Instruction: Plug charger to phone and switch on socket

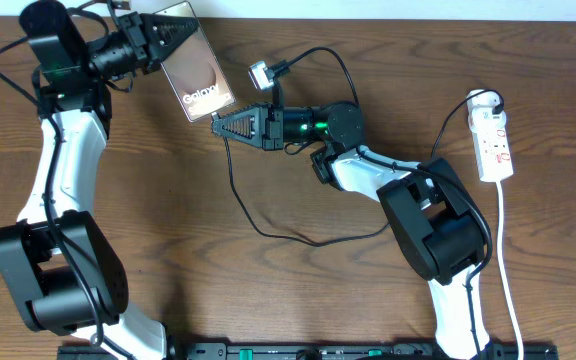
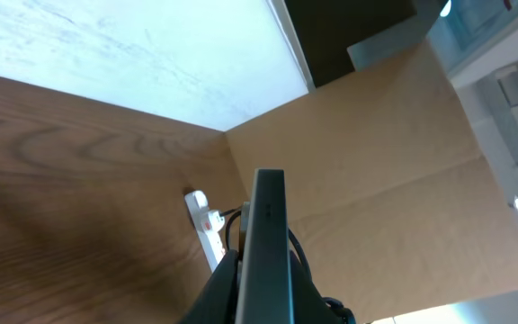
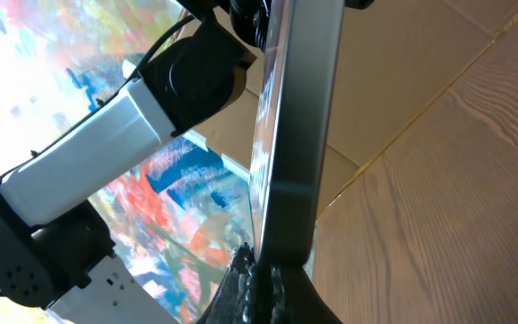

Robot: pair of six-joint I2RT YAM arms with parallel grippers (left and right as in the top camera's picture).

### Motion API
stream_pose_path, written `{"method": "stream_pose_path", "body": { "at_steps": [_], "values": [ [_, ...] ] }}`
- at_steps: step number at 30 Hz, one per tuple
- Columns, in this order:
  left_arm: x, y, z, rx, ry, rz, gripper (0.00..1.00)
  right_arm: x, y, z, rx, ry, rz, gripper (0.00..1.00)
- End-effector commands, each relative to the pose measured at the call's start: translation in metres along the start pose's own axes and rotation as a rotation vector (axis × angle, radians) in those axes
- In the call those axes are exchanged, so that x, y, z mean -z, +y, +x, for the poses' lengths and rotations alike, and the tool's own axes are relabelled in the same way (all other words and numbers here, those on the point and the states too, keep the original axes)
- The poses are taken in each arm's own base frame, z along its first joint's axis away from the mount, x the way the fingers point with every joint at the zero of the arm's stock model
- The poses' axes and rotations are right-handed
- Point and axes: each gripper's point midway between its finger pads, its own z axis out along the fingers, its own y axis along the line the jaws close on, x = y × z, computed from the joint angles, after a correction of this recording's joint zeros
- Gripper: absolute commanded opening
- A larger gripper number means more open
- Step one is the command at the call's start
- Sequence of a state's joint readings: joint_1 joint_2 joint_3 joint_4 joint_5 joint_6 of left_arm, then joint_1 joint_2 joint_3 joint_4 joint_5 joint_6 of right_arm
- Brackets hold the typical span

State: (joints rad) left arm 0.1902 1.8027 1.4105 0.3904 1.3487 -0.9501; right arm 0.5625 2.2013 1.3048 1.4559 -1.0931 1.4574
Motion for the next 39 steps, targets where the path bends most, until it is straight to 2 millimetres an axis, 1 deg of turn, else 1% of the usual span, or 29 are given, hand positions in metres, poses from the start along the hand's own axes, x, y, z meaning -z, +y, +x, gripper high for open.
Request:
{"method": "stream_pose_path", "body": {
  "at_steps": [1, 8, 18, 20, 22, 26, 27, 28, 29, 31, 32, 34, 39],
  "values": [
    [-0.014, -0.031, 0.031, -0.046, 0.155, 0.100, 0.07, 0.007, 0.002, -0.044, 0.047, -0.221, 0.019, 0.01],
    [-0.014, -0.033, 0.035, -0.061, 0.173, 0.112, 0.07, 0.007, 0.002, -0.045, 0.047, -0.222, 0.019, 0.01],
    [-0.014, -0.033, 0.034, -0.073, 0.168, 0.111, 0.07, 0.007, 0.002, -0.044, 0.047, -0.221, 0.020, 0.01],
    [-0.014, -0.033, 0.034, -0.084, 0.167, 0.111, 0.08, 0.007, 0.002, -0.044, 0.047, -0.221, 0.019, 0.04],
    [-0.014, -0.033, 0.033, -0.083, 0.166, 0.111, 0.07, 0.006, 0.002, -0.043, 0.047, -0.211, 0.018, 0.18],
    [-0.014, -0.032, 0.033, -0.083, 0.162, 0.109, 0.07, 0.005, 0.001, -0.037, 0.041, -0.180, 0.018, 0.35],
    [-0.013, -0.031, 0.031, -0.084, 0.155, 0.104, 0.07, 0.005, 0.002, -0.033, 0.042, -0.158, 0.015, 0.40],
    [-0.012, -0.031, 0.030, -0.083, 0.150, 0.101, 0.08, 0.004, 0.002, -0.031, 0.042, -0.143, 0.014, 0.51],
    [-0.011, -0.030, 0.029, -0.082, 0.147, 0.099, 0.07, 0.004, 0.002, -0.029, 0.042, -0.132, 0.012, 0.59],
    [-0.008, -0.029, 0.027, -0.083, 0.139, 0.095, 0.07, 0.004, 0.002, -0.026, 0.042, -0.115, 0.010, 0.70],
    [-0.007, -0.029, 0.026, -0.083, 0.136, 0.093, 0.08, 0.003, 0.002, -0.026, 0.042, -0.112, 0.010, 0.82],
    [-0.005, -0.028, 0.024, -0.083, 0.130, 0.090, 0.07, 0.003, 0.002, -0.025, 0.042, -0.109, 0.010, 0.99],
    [0.003, -0.024, 0.019, -0.074, 0.112, 0.078, 0.07, 0.004, 0.002, -0.025, 0.042, -0.108, 0.010, 0.99]
  ]
}}
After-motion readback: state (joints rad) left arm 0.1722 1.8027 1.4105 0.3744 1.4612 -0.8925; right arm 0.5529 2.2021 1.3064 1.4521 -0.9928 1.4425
